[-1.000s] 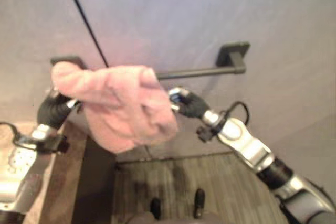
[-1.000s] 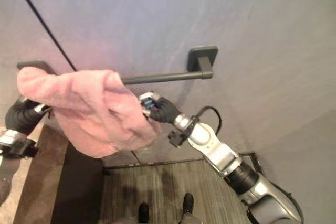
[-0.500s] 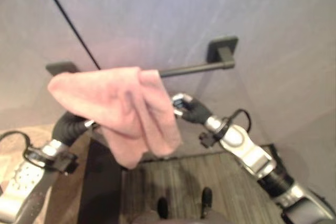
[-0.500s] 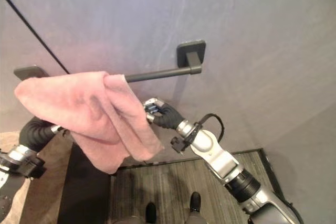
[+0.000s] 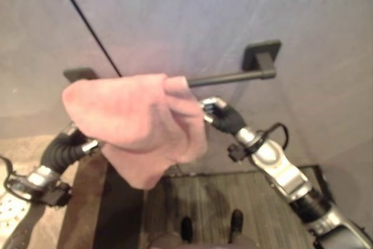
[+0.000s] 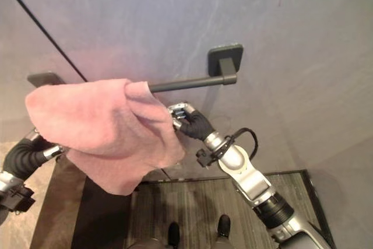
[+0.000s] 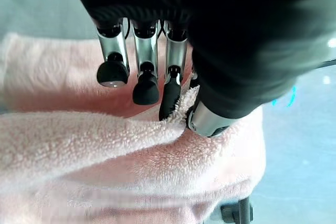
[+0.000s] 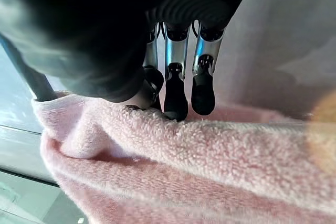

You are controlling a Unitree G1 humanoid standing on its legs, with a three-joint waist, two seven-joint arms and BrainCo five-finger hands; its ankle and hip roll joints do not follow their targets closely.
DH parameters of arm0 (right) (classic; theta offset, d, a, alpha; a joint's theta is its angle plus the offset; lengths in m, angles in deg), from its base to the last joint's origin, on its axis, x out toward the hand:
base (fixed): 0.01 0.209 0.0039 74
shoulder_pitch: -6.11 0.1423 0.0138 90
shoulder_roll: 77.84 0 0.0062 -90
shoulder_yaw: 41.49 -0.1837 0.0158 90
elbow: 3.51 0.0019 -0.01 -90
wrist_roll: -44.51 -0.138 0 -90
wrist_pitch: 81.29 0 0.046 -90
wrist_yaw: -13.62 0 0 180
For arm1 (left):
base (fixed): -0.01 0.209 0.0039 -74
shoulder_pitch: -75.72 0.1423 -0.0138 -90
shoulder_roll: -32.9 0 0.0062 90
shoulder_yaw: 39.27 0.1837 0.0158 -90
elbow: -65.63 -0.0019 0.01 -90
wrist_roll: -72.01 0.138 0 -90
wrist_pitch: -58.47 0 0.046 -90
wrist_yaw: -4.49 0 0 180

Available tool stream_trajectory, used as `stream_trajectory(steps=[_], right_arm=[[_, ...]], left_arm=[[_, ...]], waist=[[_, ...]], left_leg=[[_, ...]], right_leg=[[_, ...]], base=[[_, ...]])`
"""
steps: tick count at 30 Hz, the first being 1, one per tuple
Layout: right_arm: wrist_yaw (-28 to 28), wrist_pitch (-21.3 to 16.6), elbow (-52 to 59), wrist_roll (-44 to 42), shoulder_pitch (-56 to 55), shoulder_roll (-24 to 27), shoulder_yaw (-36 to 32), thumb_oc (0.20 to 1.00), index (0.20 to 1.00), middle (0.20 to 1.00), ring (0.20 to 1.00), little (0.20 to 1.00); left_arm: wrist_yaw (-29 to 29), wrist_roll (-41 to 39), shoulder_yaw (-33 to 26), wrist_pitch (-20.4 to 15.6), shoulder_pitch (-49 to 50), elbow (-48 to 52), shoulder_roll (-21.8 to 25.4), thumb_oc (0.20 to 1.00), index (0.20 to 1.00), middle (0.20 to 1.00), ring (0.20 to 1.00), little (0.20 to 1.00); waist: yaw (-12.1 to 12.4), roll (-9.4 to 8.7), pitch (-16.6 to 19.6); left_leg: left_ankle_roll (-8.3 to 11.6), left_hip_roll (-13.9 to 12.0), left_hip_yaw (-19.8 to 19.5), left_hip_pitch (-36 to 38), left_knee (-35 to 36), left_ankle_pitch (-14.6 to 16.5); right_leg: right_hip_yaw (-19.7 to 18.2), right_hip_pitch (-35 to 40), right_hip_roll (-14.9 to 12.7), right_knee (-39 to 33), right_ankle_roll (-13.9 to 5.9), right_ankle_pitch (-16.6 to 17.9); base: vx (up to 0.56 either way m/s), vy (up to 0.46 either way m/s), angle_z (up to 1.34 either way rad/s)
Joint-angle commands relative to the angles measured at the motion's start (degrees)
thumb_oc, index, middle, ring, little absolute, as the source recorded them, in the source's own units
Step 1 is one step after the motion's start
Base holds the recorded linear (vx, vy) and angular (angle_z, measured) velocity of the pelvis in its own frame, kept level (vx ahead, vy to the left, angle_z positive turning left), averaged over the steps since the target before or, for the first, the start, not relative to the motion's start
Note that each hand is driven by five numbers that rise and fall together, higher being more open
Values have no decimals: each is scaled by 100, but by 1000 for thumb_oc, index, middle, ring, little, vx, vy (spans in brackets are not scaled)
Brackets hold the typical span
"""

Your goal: Put brush and paste in cup on sink, flatten towel.

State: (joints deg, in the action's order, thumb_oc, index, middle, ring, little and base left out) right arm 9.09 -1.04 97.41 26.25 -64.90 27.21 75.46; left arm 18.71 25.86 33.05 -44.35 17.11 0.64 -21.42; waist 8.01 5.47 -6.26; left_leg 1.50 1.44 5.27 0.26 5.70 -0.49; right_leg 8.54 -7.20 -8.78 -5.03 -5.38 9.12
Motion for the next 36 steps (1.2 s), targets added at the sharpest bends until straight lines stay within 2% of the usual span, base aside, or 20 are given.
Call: stream_trajectory(steps=[1,2,3,4,8,12,21,28,36], right_arm=[[-31,-473,617,-219,399,-342,24,360,360,360,360,360],[-27,-438,605,-214,474,-359,80,558,558,558,558,558],[-23,-422,605,-195,498,-350,80,912,912,912,912,912],[-22,-422,605,-195,498,-350,81,1000,1000,1000,1000,1000],[-31,-384,607,-224,563,-327,108,1000,1000,1000,1000,1000],[-54,-338,552,-242,688,-359,233,1000,1000,1000,1000,1000],[-141,-259,494,-364,753,-325,352,1000,1000,1000,1000,1000],[-239,-230,532,-433,719,-195,347,1000,1000,1000,1000,1000],[-383,-139,541,-398,705,-45,400,1000,1000,1000,1000,1000]], left_arm=[[-65,58,-340,-470,-49,-25,314,1000,1000,1000,1000,1000],[-107,62,-328,-444,-59,-108,251,1000,1000,1000,1000,1000],[-99,65,-325,-429,-39,-137,247,1000,1000,1000,1000,1000],[-98,65,-325,-429,-39,-138,247,1000,1000,1000,1000,1000],[-3,-137,-235,-375,-50,-407,157,1000,1000,1000,1000,1000],[109,-567,-18,-220,-231,-1213,-44,1000,1000,1000,1000,1000],[220,-662,238,-46,-434,-2090,-173,1000,1000,1000,1000,1000],[261,-690,560,-42,-983,-2395,-122,1000,1000,1000,1000,1000],[219,-540,625,-106,-1576,-2805,332,1000,1000,1000,1000,1000]], waist=[[177,-200,87],[218,-178,112],[227,-169,122],[225,-168,121],[229,-128,144],[220,-78,177],[110,-72,161],[-73,-153,119],[-229,-243,73]], left_leg=[[-286,105,256,-18,-70,276],[-267,87,246,17,-70,275],[-260,79,242,27,-70,273],[-259,79,240,29,-70,273],[-244,66,258,42,-70,266],[-252,66,296,87,-70,283],[-283,78,408,81,-70,307],[-326,114,479,31,-70,349],[-386,154,646,16,-70,426]], right_leg=[[230,479,-427,3,-408,-275],[261,527,-413,3,-396,-312],[275,543,-407,3,-389,-323],[276,545,-407,3,-389,-324],[274,556,-404,3,-385,-349],[242,574,-402,3,-372,-352],[117,484,-408,3,-390,-295],[27,362,-422,3,-411,-215],[-123,216,-440,3,-476,-98]], base=[[14,-70,15],[18,-87,15],[15,-52,10],[4,-30,7],[0,-3,1],[0,0,0],[-2,37,-7],[3,56,-8],[19,69,-11]])
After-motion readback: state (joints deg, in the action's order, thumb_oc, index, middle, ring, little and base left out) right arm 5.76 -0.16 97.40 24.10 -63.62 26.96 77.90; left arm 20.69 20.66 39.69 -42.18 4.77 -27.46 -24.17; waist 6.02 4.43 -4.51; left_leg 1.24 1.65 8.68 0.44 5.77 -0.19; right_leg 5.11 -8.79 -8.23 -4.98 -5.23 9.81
